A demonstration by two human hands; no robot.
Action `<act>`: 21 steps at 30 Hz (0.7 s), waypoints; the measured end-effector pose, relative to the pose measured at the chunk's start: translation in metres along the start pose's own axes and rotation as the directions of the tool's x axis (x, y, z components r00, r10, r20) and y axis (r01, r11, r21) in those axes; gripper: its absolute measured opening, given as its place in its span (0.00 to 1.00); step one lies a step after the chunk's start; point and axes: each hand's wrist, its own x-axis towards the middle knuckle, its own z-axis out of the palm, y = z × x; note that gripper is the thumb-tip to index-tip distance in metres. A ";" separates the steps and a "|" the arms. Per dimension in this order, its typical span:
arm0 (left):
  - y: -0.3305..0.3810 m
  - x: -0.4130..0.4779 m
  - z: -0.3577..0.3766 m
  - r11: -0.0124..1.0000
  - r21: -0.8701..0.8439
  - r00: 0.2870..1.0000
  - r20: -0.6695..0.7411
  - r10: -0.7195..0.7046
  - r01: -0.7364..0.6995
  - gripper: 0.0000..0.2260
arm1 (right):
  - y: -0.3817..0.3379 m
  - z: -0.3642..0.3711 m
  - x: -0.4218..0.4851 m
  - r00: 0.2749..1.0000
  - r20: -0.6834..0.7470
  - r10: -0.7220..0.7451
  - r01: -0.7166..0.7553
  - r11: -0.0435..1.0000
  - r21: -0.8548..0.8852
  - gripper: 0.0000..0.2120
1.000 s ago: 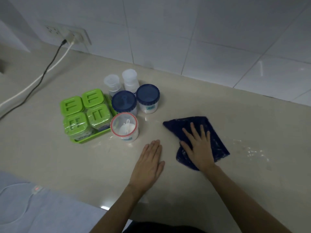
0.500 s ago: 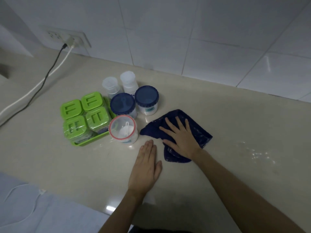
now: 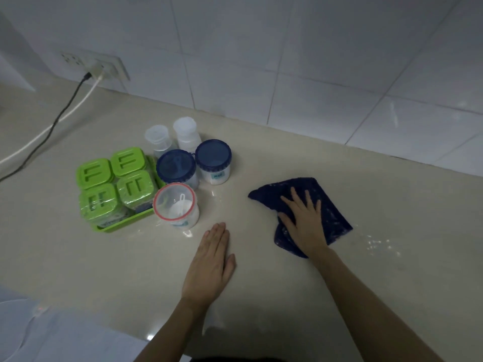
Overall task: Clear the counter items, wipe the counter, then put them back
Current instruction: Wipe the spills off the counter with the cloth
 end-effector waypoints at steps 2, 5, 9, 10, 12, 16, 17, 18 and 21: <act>0.001 -0.002 -0.001 1.000 -0.008 1.000 0.001 -0.007 0.007 0.25 | -0.031 0.012 -0.008 0.995 0.048 -0.088 0.088 0.996 0.003 0.30; -0.001 -0.003 -0.001 1.000 -0.020 1.000 0.003 0.003 -0.003 0.25 | -0.042 0.020 -0.021 0.964 0.102 -0.248 0.250 0.968 -0.006 0.31; -0.002 -0.005 -0.002 0.990 -0.064 0.992 0.006 0.129 -0.128 0.22 | 0.013 -0.001 -0.046 0.957 0.098 -0.272 0.266 0.961 0.073 0.27; -0.001 -0.006 -0.002 0.977 -0.098 0.981 0.014 0.194 -0.191 0.22 | 0.034 -0.010 -0.056 0.969 0.073 -0.237 0.231 0.969 0.087 0.25; 0.009 -0.007 0.000 0.939 -0.169 0.951 0.028 0.309 -0.300 0.21 | 0.077 -0.025 -0.077 0.994 -0.013 -0.106 0.107 0.989 0.104 0.22; 0.047 -0.004 0.013 0.911 -0.181 0.921 0.056 0.386 -0.371 0.21 | 0.102 -0.032 -0.095 0.969 -0.160 0.189 -0.170 0.977 0.129 0.21; 0.056 -0.002 0.018 0.919 -0.149 0.924 0.066 0.378 -0.365 0.22 | 0.092 -0.028 -0.094 0.961 -0.166 0.220 -0.201 0.972 0.122 0.21; 0.066 0.001 0.024 0.929 -0.117 0.929 0.082 0.361 -0.351 0.23 | 0.082 -0.023 -0.094 0.960 -0.164 0.228 -0.210 0.970 0.120 0.22; 0.085 0.008 0.041 0.954 -0.002 0.945 0.142 0.296 -0.299 0.25 | 0.051 -0.006 -0.104 0.985 -0.126 0.122 -0.111 0.990 0.088 0.23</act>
